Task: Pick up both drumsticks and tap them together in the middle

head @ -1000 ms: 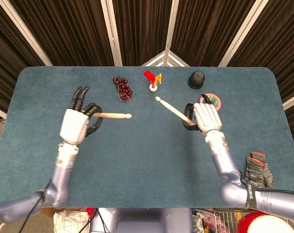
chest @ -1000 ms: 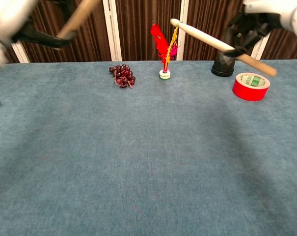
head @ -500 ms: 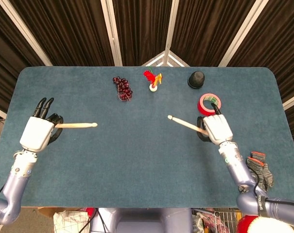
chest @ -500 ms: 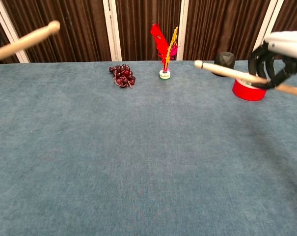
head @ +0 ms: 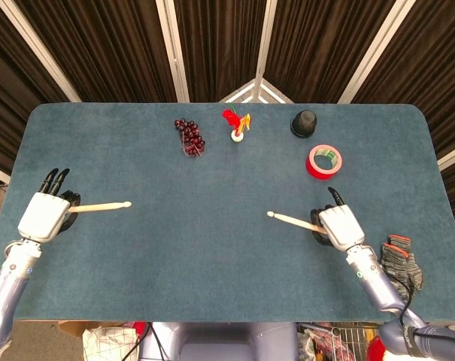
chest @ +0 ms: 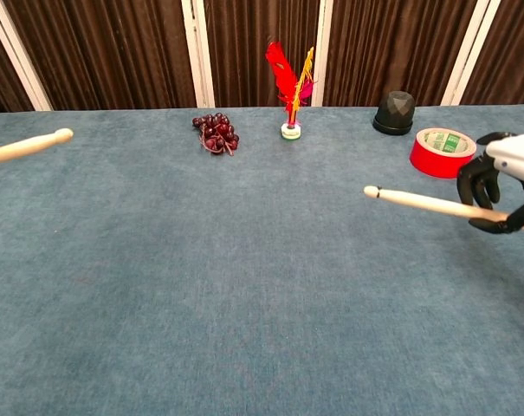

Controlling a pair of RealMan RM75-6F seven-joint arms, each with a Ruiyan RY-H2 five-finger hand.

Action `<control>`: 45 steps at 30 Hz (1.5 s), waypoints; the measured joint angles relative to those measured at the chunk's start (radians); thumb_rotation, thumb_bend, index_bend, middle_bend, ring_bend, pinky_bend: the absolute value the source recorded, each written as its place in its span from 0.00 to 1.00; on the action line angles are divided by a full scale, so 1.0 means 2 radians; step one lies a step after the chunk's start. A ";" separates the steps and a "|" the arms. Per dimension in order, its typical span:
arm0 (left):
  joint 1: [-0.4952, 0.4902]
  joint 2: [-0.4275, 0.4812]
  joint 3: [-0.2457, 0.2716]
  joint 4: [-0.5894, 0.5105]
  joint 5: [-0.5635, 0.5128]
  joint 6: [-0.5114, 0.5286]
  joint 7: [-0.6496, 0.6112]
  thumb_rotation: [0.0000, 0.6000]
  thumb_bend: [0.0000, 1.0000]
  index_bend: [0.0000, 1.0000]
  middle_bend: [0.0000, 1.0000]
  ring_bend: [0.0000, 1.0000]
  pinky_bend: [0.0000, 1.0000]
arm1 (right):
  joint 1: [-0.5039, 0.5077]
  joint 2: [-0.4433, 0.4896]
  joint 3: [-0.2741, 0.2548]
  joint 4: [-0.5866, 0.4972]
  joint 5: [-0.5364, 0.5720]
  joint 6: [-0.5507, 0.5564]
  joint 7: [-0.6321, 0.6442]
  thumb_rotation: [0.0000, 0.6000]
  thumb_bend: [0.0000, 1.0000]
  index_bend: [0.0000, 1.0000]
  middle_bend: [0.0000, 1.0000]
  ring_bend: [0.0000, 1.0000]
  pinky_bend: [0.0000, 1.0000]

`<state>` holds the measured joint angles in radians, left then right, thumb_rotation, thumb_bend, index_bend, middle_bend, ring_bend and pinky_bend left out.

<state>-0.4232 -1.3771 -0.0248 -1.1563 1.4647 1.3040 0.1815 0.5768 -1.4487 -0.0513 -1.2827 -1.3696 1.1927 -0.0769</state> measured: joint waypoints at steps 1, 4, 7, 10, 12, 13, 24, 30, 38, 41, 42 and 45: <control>0.000 -0.001 0.002 0.005 0.000 -0.005 -0.002 1.00 0.50 0.59 0.55 0.04 0.00 | -0.003 -0.004 -0.003 0.008 -0.006 0.000 0.004 1.00 0.50 0.74 0.67 0.51 0.04; -0.001 -0.005 0.007 0.018 -0.003 -0.027 -0.007 1.00 0.50 0.59 0.55 0.04 0.00 | -0.009 -0.013 -0.010 0.029 -0.021 -0.001 0.013 1.00 0.50 0.74 0.67 0.51 0.04; -0.004 -0.011 0.011 0.031 -0.005 -0.051 -0.007 1.00 0.50 0.59 0.55 0.04 0.00 | -0.013 -0.023 -0.014 0.049 -0.033 -0.004 0.019 1.00 0.50 0.74 0.67 0.51 0.04; -0.011 -0.022 0.013 0.043 -0.006 -0.070 0.002 1.00 0.50 0.58 0.55 0.04 0.00 | -0.015 -0.031 -0.012 0.060 -0.035 -0.011 0.025 1.00 0.50 0.74 0.67 0.51 0.04; -0.019 -0.033 0.011 0.046 -0.007 -0.079 0.009 1.00 0.50 0.57 0.55 0.04 0.00 | -0.015 -0.035 -0.008 0.064 -0.034 -0.018 0.023 1.00 0.50 0.74 0.67 0.51 0.04; -0.023 -0.038 0.009 0.047 -0.008 -0.084 0.013 1.00 0.50 0.57 0.55 0.04 0.00 | -0.015 -0.037 -0.004 0.067 -0.032 -0.022 0.021 1.00 0.50 0.74 0.67 0.51 0.04; -0.044 -0.070 0.000 0.054 -0.013 -0.111 0.052 1.00 0.50 0.57 0.55 0.04 0.00 | -0.018 -0.046 0.012 0.084 -0.032 -0.035 0.019 1.00 0.50 0.74 0.66 0.50 0.03; -0.049 -0.075 -0.001 0.051 -0.014 -0.117 0.069 1.00 0.50 0.57 0.54 0.04 0.00 | -0.018 -0.047 0.015 0.097 -0.038 -0.038 0.020 1.00 0.50 0.74 0.66 0.50 0.03; -0.052 -0.078 -0.008 0.031 -0.026 -0.122 0.096 1.00 0.47 0.51 0.51 0.04 0.00 | -0.017 -0.039 0.019 0.118 -0.043 -0.055 0.039 1.00 0.50 0.70 0.62 0.48 0.02; -0.052 -0.081 -0.011 0.027 -0.032 -0.123 0.096 1.00 0.47 0.51 0.51 0.04 0.00 | -0.017 -0.036 0.019 0.124 -0.044 -0.061 0.043 1.00 0.50 0.69 0.62 0.48 0.02; -0.053 -0.083 -0.013 0.027 -0.034 -0.123 0.097 1.00 0.47 0.51 0.51 0.04 0.00 | -0.017 -0.036 0.019 0.126 -0.045 -0.062 0.044 1.00 0.50 0.69 0.62 0.48 0.02; -0.053 -0.089 -0.016 0.027 -0.040 -0.123 0.102 1.00 0.47 0.51 0.51 0.04 0.00 | -0.017 -0.035 0.018 0.133 -0.047 -0.067 0.052 1.00 0.50 0.69 0.61 0.47 0.02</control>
<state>-0.5289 -1.5550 -0.0561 -1.1023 1.3853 1.0575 0.3846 0.5420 -1.5181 -0.0152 -1.0165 -1.4636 1.0589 0.0261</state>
